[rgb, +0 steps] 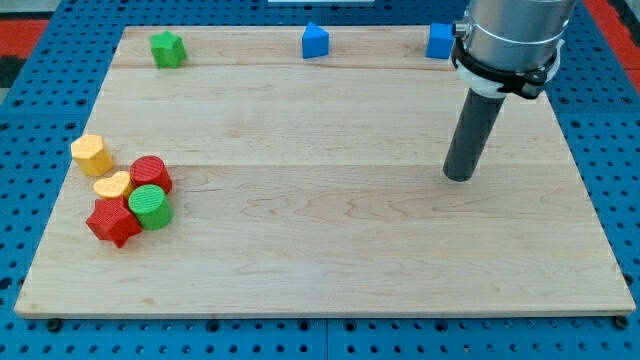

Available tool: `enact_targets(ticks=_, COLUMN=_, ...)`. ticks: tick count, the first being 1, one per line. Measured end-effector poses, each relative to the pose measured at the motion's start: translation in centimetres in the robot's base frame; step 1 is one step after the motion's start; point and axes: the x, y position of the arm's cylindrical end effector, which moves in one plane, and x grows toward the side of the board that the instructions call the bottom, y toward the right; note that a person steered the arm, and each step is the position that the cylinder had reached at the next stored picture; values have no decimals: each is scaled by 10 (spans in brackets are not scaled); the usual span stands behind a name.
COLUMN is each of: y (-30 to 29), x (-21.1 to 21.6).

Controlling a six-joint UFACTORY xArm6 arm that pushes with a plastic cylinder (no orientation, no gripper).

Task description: Place your arm below the red star

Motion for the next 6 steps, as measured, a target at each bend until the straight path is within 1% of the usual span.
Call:
enact_targets(ticks=1, y=3, x=0)
enact_targets(ticks=2, y=11, x=14)
enact_targets(ticks=3, y=-7, x=70)
enact_targets(ticks=4, y=-59, x=135)
enact_targets(ticks=5, y=-126, x=158)
enact_targets(ticks=6, y=-208, x=159)
